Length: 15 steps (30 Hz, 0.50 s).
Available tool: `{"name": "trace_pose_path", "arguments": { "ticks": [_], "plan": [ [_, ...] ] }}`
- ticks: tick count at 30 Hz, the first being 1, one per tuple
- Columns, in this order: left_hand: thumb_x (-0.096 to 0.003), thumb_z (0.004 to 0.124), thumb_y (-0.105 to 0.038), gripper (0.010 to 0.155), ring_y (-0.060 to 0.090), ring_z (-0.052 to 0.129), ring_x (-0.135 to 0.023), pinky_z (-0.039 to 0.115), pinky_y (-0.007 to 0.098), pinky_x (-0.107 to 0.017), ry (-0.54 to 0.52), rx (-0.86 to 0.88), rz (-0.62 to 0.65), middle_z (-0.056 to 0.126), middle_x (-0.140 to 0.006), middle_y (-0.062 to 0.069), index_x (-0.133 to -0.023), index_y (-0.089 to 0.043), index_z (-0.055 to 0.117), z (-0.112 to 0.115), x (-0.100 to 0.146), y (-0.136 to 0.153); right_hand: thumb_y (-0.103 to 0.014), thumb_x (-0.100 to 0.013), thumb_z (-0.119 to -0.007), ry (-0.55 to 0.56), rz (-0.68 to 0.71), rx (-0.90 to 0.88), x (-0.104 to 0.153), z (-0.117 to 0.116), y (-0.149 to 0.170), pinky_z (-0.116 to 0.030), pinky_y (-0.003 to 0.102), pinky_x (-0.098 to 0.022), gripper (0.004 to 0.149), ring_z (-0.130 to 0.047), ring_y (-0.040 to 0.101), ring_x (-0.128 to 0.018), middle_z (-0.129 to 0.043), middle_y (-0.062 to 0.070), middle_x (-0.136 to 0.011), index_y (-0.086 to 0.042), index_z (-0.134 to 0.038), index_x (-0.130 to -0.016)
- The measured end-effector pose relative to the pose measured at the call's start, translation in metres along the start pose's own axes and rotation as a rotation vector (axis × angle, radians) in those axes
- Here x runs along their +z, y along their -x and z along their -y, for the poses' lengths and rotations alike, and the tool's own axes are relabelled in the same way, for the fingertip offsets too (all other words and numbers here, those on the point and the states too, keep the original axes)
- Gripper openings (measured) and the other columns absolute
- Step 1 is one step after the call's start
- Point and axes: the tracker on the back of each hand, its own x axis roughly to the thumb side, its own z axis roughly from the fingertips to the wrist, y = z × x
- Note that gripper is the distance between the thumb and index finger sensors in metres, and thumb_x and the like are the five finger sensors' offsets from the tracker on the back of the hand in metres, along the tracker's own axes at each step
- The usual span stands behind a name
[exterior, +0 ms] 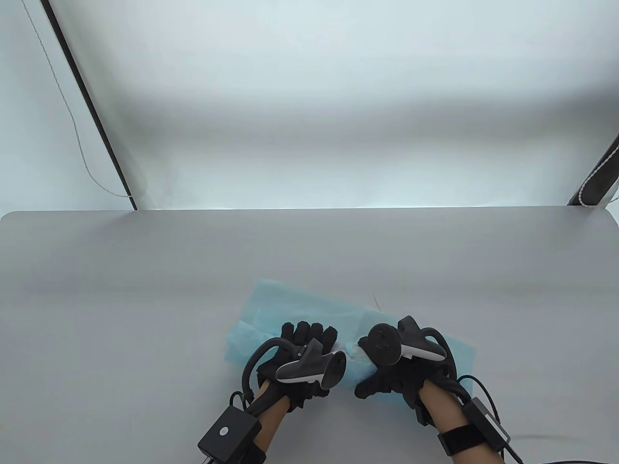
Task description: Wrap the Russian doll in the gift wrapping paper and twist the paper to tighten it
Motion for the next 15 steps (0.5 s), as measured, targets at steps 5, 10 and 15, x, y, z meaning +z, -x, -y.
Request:
{"name": "trace_pose_path", "arguments": {
  "ticks": [5,10,15],
  "plan": [
    [-0.0409,0.092,-0.059,0.105,0.038,0.082,-0.095,0.063,0.063,-0.072,-0.095,0.001,0.032,0.054,-0.121,0.016,-0.115,-0.021,0.028,0.0,-0.002,0.006,-0.071,-0.043,-0.085,-0.017,0.008,0.017,0.0,-0.003,0.0,-0.059,0.065,-0.078,0.113,-0.078,0.042,-0.102,-0.073,0.021,-0.115,-0.008,-0.037,-0.124],
    [-0.0361,0.095,-0.065,0.104,0.032,0.096,-0.081,0.076,0.057,-0.063,-0.041,0.099,0.089,0.073,-0.113,0.015,-0.115,-0.021,0.042,-0.004,0.001,0.016,-0.071,-0.044,-0.083,-0.016,-0.003,0.114,0.004,-0.003,-0.011,-0.055,0.067,-0.079,0.114,-0.067,0.048,-0.108,-0.062,0.027,-0.121,-0.01,-0.032,-0.125],
    [-0.036,0.092,-0.069,0.103,0.03,0.098,-0.075,0.079,0.055,-0.06,0.074,0.251,0.113,0.079,-0.108,0.016,-0.114,-0.019,0.048,-0.002,0.001,0.026,-0.068,-0.043,-0.086,0.073,0.02,0.328,0.01,-0.004,-0.025,-0.054,0.067,-0.08,0.113,-0.067,0.046,-0.108,-0.06,0.026,-0.122,-0.01,-0.032,-0.124]
  ]
}}
